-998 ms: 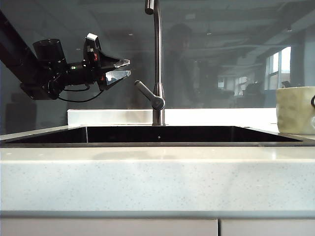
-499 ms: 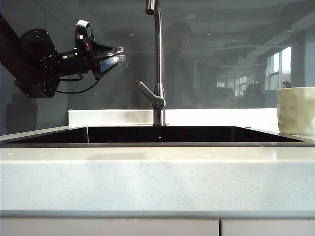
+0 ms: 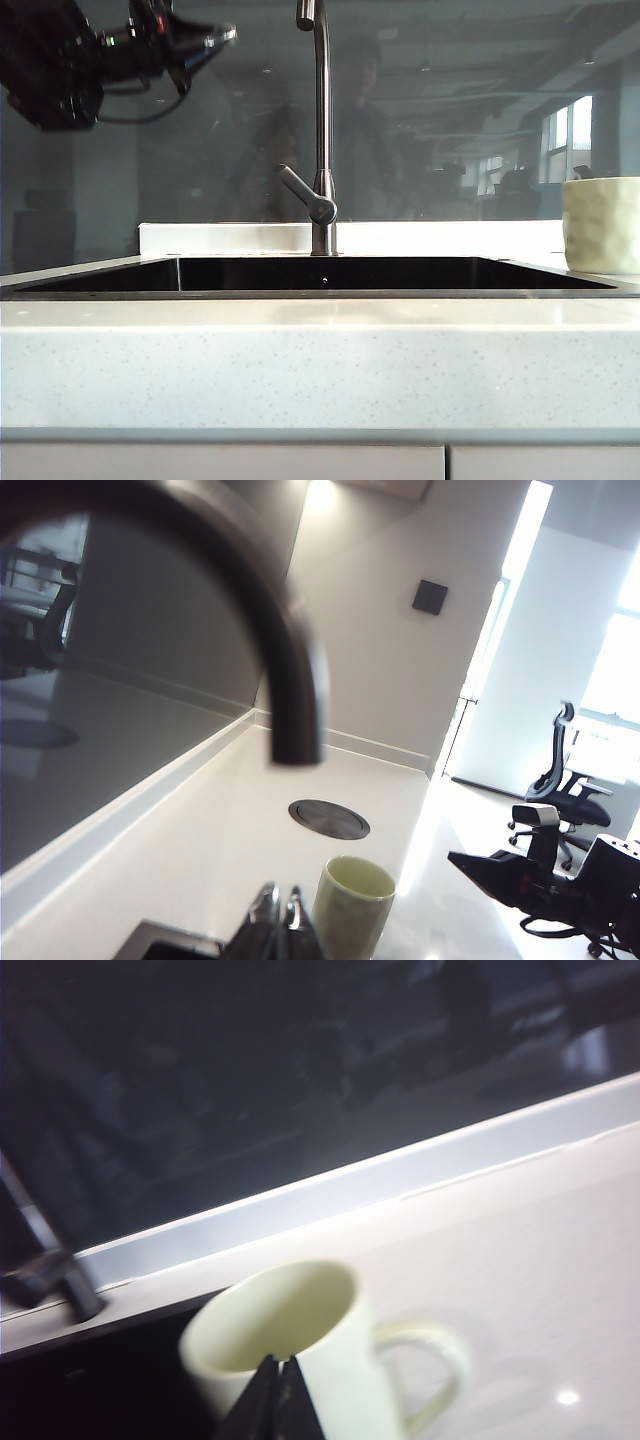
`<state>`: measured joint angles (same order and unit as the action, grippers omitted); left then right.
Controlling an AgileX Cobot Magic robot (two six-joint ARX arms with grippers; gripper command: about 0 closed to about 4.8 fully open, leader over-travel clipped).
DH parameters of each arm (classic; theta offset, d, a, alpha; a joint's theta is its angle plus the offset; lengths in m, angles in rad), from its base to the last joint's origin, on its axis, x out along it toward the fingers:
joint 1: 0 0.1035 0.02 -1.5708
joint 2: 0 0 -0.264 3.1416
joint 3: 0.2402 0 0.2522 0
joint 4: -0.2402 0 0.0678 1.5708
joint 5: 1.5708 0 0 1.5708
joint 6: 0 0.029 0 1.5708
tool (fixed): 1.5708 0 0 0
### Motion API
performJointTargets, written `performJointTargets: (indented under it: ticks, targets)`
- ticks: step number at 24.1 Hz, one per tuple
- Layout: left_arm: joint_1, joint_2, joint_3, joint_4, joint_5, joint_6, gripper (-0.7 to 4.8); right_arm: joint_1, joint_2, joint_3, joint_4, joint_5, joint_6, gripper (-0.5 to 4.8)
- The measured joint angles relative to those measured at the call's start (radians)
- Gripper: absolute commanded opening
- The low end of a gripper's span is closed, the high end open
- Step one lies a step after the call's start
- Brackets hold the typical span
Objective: Pick up the mug next to the sink, go to the faucet to get some water, pour the water into the sink, and finally put the mug back to its place.
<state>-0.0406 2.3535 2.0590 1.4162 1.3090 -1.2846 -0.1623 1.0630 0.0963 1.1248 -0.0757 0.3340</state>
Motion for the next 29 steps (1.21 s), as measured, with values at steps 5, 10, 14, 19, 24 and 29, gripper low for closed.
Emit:
performJointTargets:
  ticks: [5,10,14,19,24,29]
  targets:
    - [0.000,-0.099,0.000,0.000,0.047,-0.019,0.07,0.000,-0.164,0.000,-0.130,-0.108,0.056,-0.07]
    - [0.008,-0.195,0.000,0.000,0.100,-0.053,0.07,0.000,-0.325,0.000,-0.280,-0.112,0.072,-0.07]
    - [0.025,-0.267,-0.001,0.000,0.105,-0.063,0.07,0.000,-0.466,0.000,-0.421,-0.112,0.074,-0.07]
    - [0.076,-0.381,-0.001,0.000,0.105,-0.083,0.07,0.000,-0.672,-0.001,-0.616,-0.112,0.074,-0.06]
    - [0.121,-0.506,-0.044,-0.001,0.113,-0.100,0.07,0.000,-0.811,-0.002,-0.729,-0.112,0.074,-0.06]
    - [0.211,-0.728,-0.201,-0.001,0.121,-0.093,0.07,0.000,-0.890,-0.003,-0.813,-0.112,0.074,-0.06]
